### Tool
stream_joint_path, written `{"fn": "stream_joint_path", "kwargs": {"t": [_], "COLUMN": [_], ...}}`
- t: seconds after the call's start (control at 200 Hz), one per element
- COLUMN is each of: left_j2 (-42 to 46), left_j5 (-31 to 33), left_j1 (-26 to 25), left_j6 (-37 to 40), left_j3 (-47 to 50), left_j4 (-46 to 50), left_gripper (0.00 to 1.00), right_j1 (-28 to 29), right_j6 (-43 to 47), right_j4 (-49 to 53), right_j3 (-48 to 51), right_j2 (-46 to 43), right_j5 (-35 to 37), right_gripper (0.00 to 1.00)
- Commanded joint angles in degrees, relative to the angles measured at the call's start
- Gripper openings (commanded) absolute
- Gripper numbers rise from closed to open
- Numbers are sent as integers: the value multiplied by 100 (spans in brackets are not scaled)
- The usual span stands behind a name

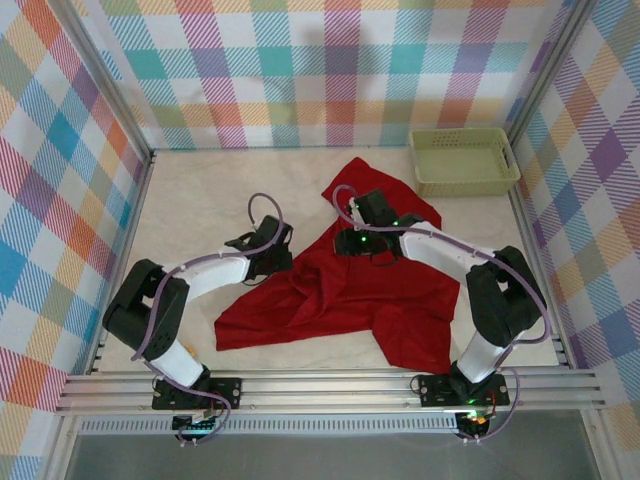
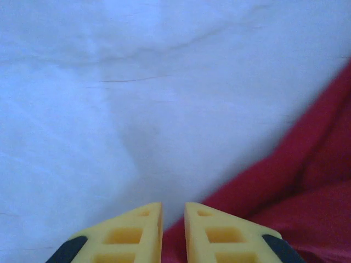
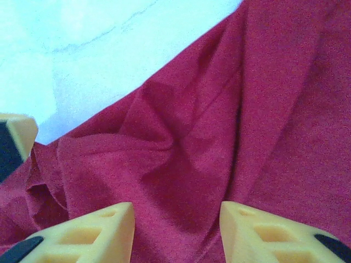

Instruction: Fold the inside-out t-shirt

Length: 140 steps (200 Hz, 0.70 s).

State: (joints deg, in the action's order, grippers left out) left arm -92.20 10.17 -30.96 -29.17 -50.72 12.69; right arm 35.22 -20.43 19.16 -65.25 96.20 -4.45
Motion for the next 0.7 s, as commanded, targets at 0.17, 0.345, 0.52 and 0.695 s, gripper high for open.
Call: {"fn": "stream_joint_path", "kwargs": {"t": [0.17, 0.345, 0.52, 0.695], "left_j2": [1169, 1074, 592, 243], "left_j5": [845, 339, -104, -300], "left_j1": [-391, -1117, -1237, -1245], "left_j6": [-1175, -2120, -2664, -2743], "left_j3": [-5, -366, -290, -327], "left_j4": [1606, 1751, 1079, 613], "left_gripper": [39, 43, 44, 41], "right_j1": [152, 158, 108, 64], "right_j6": [3, -13, -15, 2], "right_j4": [9, 35, -7, -60], "right_j3": [350, 379, 537, 675], "right_j2": [-231, -369, -638, -796], "right_j5": [507, 691, 860, 863], "right_gripper": [47, 47, 50, 50]}}
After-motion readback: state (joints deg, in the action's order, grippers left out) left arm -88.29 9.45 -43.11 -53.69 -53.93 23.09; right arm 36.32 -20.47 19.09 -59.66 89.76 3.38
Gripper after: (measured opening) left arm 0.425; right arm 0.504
